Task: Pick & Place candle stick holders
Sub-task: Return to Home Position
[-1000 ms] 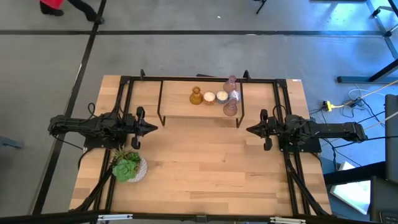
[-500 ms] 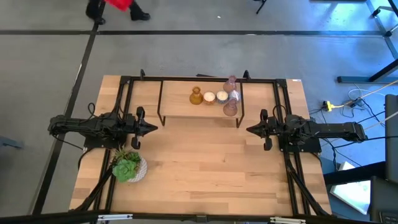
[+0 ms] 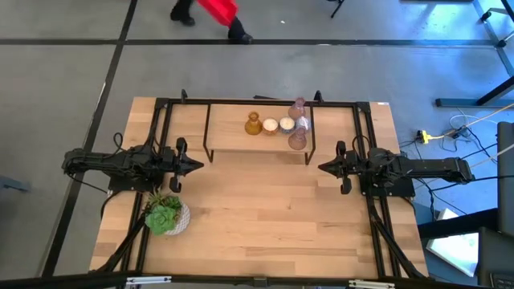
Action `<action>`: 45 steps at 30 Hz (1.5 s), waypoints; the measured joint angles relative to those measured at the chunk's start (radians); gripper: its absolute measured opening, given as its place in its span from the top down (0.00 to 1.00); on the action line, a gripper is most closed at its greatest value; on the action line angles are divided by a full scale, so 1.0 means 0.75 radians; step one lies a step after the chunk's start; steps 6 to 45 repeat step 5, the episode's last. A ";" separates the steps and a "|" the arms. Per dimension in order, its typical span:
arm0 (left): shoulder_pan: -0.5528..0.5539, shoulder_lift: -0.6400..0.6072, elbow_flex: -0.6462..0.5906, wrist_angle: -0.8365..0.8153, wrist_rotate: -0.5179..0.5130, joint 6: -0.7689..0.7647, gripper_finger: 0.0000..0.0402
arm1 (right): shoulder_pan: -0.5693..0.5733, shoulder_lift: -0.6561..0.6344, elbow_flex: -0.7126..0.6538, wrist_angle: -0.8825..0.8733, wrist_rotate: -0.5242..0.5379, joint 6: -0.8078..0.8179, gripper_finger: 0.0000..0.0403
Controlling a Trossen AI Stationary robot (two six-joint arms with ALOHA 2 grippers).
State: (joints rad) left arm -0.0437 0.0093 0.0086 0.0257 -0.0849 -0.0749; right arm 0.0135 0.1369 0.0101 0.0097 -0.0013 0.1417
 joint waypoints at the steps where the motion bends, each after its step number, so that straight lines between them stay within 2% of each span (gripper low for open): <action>1: 0.000 0.000 0.000 0.000 0.000 0.000 0.98 | 0.000 0.000 0.000 0.000 0.000 0.000 0.99; 45: 0.000 0.000 0.000 0.000 0.000 0.001 0.99 | 0.000 0.000 0.000 0.001 -0.001 0.000 0.99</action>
